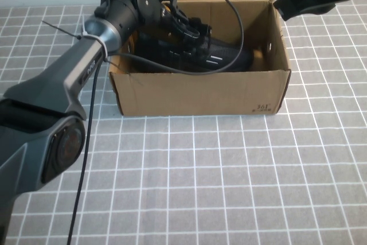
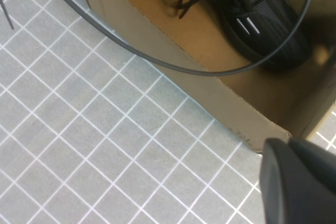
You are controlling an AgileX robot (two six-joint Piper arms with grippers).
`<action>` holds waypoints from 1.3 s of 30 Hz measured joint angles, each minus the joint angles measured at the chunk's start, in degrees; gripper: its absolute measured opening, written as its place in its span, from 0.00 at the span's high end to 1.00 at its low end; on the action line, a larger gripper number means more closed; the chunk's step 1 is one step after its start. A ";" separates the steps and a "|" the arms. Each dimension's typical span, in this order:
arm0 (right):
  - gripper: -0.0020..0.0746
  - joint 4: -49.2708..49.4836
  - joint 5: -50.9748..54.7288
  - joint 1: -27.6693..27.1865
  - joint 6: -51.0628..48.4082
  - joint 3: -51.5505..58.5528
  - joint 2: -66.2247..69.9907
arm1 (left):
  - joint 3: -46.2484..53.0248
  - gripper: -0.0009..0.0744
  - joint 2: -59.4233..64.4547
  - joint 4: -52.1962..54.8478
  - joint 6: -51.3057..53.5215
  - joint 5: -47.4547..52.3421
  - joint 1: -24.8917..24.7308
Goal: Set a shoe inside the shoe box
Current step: Adjust the shoe
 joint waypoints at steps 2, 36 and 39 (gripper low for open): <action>0.99 0.00 0.00 0.00 0.00 0.00 0.00 | 0.00 0.67 0.11 -1.28 0.57 -0.82 0.00; 0.99 0.11 0.00 0.00 0.00 0.00 0.32 | 0.00 0.97 -0.63 -16.71 14.93 -1.36 0.12; 0.99 0.11 0.00 0.00 0.00 0.00 0.56 | 0.00 0.97 -0.63 -22.43 18.37 -1.36 0.67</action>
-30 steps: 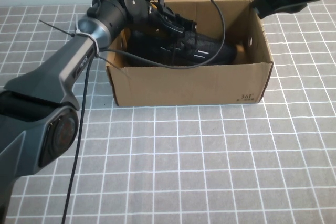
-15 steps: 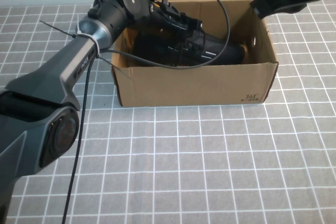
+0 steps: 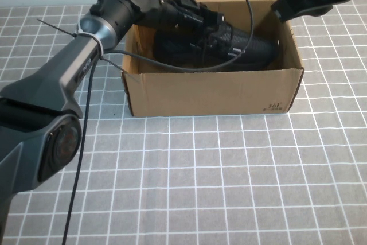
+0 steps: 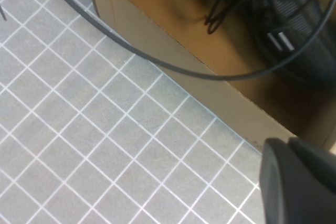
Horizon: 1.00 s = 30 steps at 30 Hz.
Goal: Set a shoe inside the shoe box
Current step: Adjust the shoe
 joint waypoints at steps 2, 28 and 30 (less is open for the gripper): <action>0.99 0.00 0.00 0.00 0.00 0.00 0.24 | 0.00 0.97 0.00 -3.80 2.79 -0.33 0.53; 0.99 0.00 0.00 0.00 0.00 0.00 0.43 | 0.00 0.97 0.00 -3.03 7.37 -3.23 1.11; 0.99 0.00 0.00 0.00 0.00 0.00 0.43 | 0.00 0.97 0.00 -2.35 7.66 -3.23 1.11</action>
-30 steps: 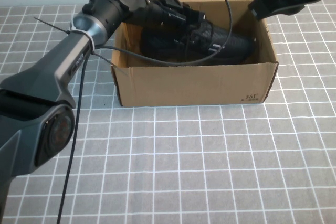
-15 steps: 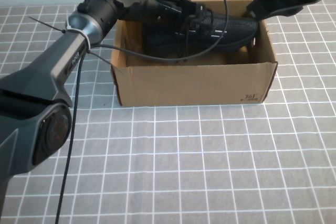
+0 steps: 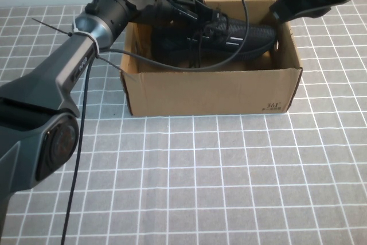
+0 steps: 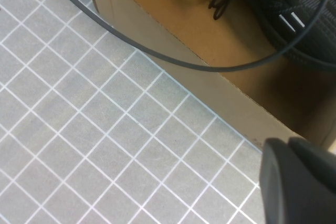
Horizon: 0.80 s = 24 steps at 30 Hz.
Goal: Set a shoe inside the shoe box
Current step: Adjust the shoe
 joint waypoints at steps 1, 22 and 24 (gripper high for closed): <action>1.00 0.00 0.00 0.00 0.00 0.00 0.00 | 0.00 0.97 0.00 0.49 -0.01 0.00 -0.11; 0.99 0.00 0.00 0.00 0.00 0.00 0.00 | 0.00 0.97 1.03 1.26 1.89 -1.02 -0.11; 0.99 0.00 0.00 0.00 0.00 0.00 0.00 | 0.00 0.93 1.03 1.26 1.97 -1.02 -0.11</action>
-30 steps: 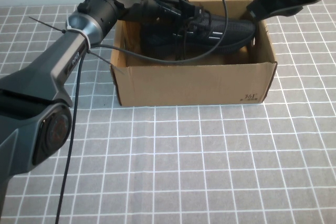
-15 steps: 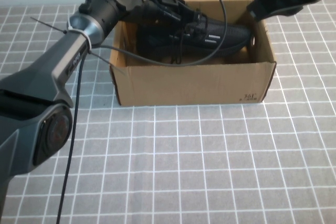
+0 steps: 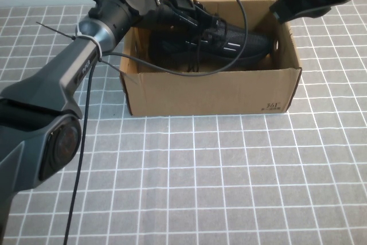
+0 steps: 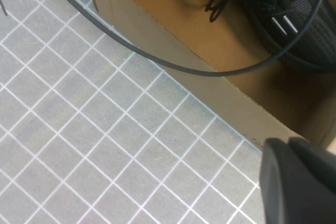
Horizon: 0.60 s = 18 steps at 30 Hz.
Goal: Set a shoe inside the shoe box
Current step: Adjust the shoe
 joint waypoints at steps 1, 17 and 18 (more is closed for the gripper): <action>0.99 0.00 0.00 0.00 0.00 0.00 0.00 | 0.00 0.91 0.00 0.00 0.05 0.00 0.00; 0.99 -0.10 0.00 0.00 0.00 0.00 0.00 | 0.00 0.25 -3.03 -2.85 -2.11 4.79 2.80; 0.99 -0.10 0.00 0.00 0.00 0.00 0.00 | 0.00 0.26 -4.20 -2.19 -2.10 5.78 2.80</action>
